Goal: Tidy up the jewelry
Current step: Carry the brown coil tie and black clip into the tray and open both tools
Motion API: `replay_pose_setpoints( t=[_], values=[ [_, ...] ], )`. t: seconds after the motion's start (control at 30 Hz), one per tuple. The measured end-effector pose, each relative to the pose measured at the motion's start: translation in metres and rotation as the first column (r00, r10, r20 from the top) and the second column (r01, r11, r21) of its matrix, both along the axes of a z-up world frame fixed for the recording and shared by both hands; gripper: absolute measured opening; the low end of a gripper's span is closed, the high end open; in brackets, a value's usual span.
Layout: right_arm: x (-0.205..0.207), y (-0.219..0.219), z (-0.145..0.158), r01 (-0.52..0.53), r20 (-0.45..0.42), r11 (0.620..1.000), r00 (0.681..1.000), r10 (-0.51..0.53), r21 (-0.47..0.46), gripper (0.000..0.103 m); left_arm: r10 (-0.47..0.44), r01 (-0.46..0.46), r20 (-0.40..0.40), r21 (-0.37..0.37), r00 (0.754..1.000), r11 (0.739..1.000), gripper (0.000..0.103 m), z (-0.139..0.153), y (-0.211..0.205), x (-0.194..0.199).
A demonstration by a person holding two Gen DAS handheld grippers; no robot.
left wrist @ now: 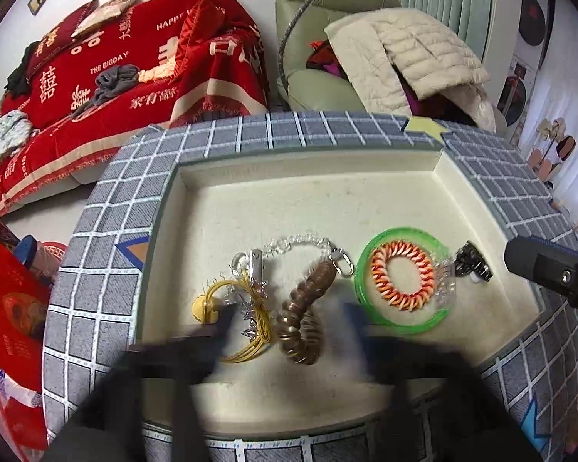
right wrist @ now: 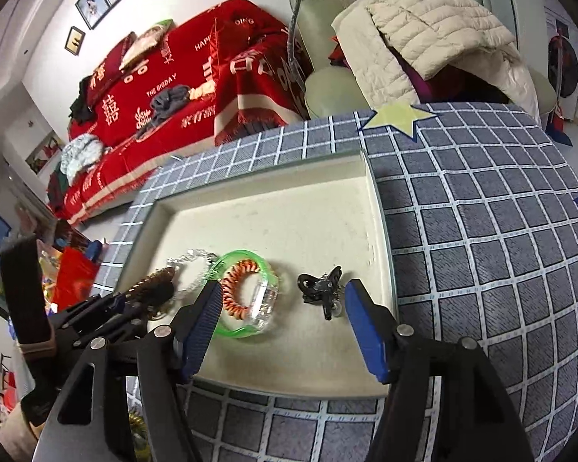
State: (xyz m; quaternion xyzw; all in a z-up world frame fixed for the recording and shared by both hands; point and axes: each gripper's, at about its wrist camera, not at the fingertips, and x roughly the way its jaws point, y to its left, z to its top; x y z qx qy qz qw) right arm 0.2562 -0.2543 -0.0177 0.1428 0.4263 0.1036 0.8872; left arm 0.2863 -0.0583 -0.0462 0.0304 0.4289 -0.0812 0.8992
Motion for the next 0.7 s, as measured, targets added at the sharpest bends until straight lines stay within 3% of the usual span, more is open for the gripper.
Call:
replay_pose_setpoints(
  t=[0.07,0.13,0.23,0.47,0.7],
  values=[
    [-0.006,-0.001,0.005,0.005,0.009,1.000,1.000,-0.005,0.007,0.069,0.007,-0.006,0.054,-0.015,0.999,1.000,0.103,0.010,0.003,-0.007],
    [-0.014,-0.003,0.011,0.011,0.018,1.000,1.000,-0.011,0.015,0.069,-0.004,0.005,0.057,-0.016,0.998,1.000,0.103,0.017,0.003,-0.010],
    [-0.025,-0.007,0.017,0.018,0.027,0.999,0.999,-0.018,0.030,0.082,-0.001,0.003,0.086,-0.024,0.996,1.000,0.103,0.027,0.008,-0.017],
    [-0.057,-0.008,0.023,0.006,0.016,0.998,1.000,-0.007,0.056,0.082,-0.026,0.023,0.115,0.026,0.993,0.999,0.103,0.043,0.029,-0.047],
    [-0.101,0.022,0.008,-0.070,-0.029,0.997,0.997,0.071,0.020,0.082,0.014,-0.018,0.092,0.043,0.996,0.999,0.103,0.033,0.076,-0.101]
  ],
)
